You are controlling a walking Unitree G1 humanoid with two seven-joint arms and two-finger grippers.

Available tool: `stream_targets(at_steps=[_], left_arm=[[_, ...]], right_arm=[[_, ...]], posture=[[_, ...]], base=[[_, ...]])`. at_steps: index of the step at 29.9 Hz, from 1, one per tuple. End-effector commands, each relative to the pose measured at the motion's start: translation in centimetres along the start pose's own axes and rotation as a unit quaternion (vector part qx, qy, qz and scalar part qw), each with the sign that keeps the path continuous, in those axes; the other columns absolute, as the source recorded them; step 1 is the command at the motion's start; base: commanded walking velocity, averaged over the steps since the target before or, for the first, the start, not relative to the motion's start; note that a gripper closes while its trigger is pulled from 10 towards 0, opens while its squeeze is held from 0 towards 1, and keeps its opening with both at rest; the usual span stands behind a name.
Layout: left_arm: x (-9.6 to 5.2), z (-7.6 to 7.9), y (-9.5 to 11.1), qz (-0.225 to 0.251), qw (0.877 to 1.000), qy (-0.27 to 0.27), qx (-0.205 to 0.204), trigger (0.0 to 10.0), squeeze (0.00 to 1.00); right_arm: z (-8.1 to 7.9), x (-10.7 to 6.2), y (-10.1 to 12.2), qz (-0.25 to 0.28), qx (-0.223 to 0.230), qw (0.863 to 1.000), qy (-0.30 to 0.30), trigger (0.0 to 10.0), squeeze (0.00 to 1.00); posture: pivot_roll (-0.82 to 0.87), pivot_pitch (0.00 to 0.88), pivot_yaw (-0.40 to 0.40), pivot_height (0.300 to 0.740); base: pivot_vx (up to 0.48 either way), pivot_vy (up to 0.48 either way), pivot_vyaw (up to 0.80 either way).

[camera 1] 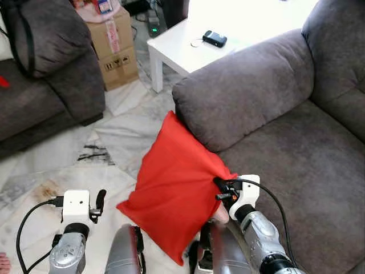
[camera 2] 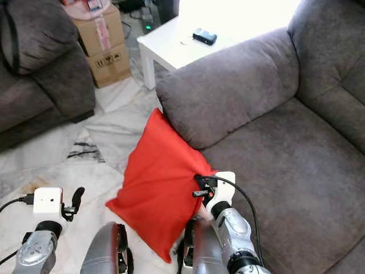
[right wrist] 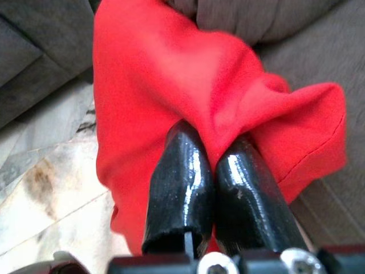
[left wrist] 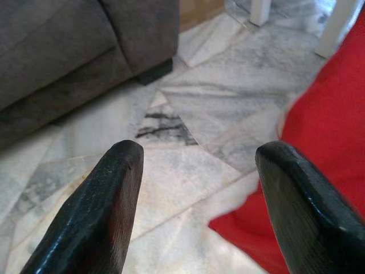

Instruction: Move the pillow to the sofa from floor

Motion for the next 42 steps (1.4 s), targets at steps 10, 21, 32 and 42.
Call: stream_targets(at_steps=[10,21,32,42], left_arm=[[1.3,1.3,-0.3,0.0,1.0,-0.016,-0.018,10.0,0.0],[1.8,1.3,0.4,0.017,1.0,-0.021,-0.016,10.0,0.0],[2.4,1.6,0.8,0.027,0.999,-0.033,-0.016,10.0,0.0],[2.4,1.7,0.8,0.026,0.999,-0.036,-0.018,10.0,0.0]], right_arm=[[3.5,-1.3,3.0,0.076,-0.027,0.994,-0.074,10.0,0.0],[4.6,-1.9,3.9,0.094,-0.034,0.99,-0.099,10.0,0.0],[4.6,-2.1,4.2,0.099,-0.038,0.989,-0.102,10.0,0.0],[4.7,-1.9,4.5,0.101,-0.039,0.989,-0.104,10.0,0.0]], posture=[[0.07,0.113,-0.061,0.638],[0.07,0.083,-0.048,0.638],[0.06,0.06,-0.041,0.638],[0.07,0.068,-0.044,0.638]], base=[[0.0,0.0,0.0],[0.0,0.0,0.0],[0.0,0.0,0.0],[0.0,0.0,0.0]])
Point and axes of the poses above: a point about 5 cm out from each wrist's last joint towards the gripper, its own x axis pointing out of the wrist towards the gripper, its own y axis along the axis of the wrist's last joint, z = x × y, the point moved 1 cm from there along x, pointing out of the wrist towards the gripper, and after that the axes turned 9 degrees about -x, right-handed, at the moved point
